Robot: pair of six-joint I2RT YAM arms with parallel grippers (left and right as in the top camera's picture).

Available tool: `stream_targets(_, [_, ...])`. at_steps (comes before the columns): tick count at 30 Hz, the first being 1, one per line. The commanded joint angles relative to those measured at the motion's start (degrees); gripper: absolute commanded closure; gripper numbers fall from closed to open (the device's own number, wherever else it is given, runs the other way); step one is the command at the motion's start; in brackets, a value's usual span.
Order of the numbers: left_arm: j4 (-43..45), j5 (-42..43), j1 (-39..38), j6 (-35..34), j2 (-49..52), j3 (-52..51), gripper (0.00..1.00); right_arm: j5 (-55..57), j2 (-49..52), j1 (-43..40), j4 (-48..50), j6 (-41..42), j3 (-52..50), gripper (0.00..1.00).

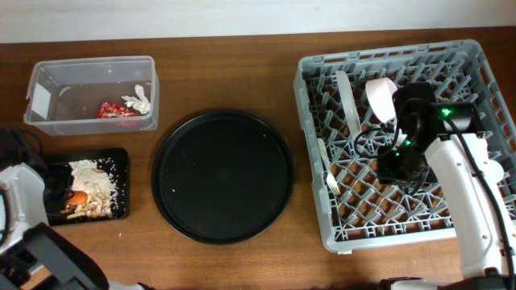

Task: Sort waste into correct bins and load items into the dishwasher rack
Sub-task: 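Carry the carrot left and release it onto the black rectangular tray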

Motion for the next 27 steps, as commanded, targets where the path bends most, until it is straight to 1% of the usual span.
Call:
stream_targets(1, [0.66, -0.48, 0.46, 0.72, 2.84, 0.42, 0.69, 0.94, -0.28, 0.52, -0.24, 0.28, -0.26, 0.58])
stream_targets(5, [0.9, -0.46, 0.46, 0.72, 5.62, 0.39, 0.69, 0.94, -0.28, 0.52, -0.24, 0.28, -0.26, 0.58])
stream_targets(7, [0.76, -0.44, 0.46, 0.74, 6.78, 0.35, 0.67, 0.96, -0.28, 0.52, -0.22, 0.26, -0.26, 0.58])
stream_targets(8, [0.74, -0.46, 0.46, 0.74, 7.34, 0.35, 0.62, 0.96, -0.28, 0.52, -0.22, 0.26, -0.26, 0.58])
stream_targets(11, [0.72, -0.44, 0.46, 2.47, 8.59, 0.35, 0.61, 0.96, -0.28, 0.52, -0.22, 0.26, -0.26, 0.58])
stream_targets(13, [0.52, -0.44, 0.46, 3.28, 8.7, 0.35, 0.56, 0.96, -0.28, 0.52, -0.22, 0.26, -0.26, 0.58])
stream_targets(16, [-0.74, -0.2, 0.46, 3.28, 8.63, 0.59, 0.44, 0.96, -0.28, 0.52, -0.24, 0.26, -0.26, 0.58])
stream_targets(19, [-3.8, 1.27, 0.46, 3.3, 8.57, 2.99, 0.43, 0.96, -0.28, 0.52, -0.24, 0.26, -0.26, 0.58])
stream_targets(21, [-7.08, 2.21, 0.22, 3.78, 8.07, 6.47, 0.42, 0.96, -0.28, 0.52, -0.2, 0.26, -0.26, 0.58])
stream_targets(24, [-9.27, 4.76, -0.72, 6.91, 6.86, 10.12, 0.42, 0.96, -0.28, 0.52, -0.11, 0.26, -0.26, 0.58])
stream_targets(25, [-9.33, 6.4, -1.42, 8.57, 6.14, 11.17, 0.42, 0.94, -0.28, 0.52, 0.11, 0.26, -0.26, 0.5])
stream_targets(27, [-9.25, 9.35, -3.32, 11.02, 4.63, 12.28, 0.42, 0.83, -0.28, 0.52, 1.01, 0.28, -0.26, 0.44])
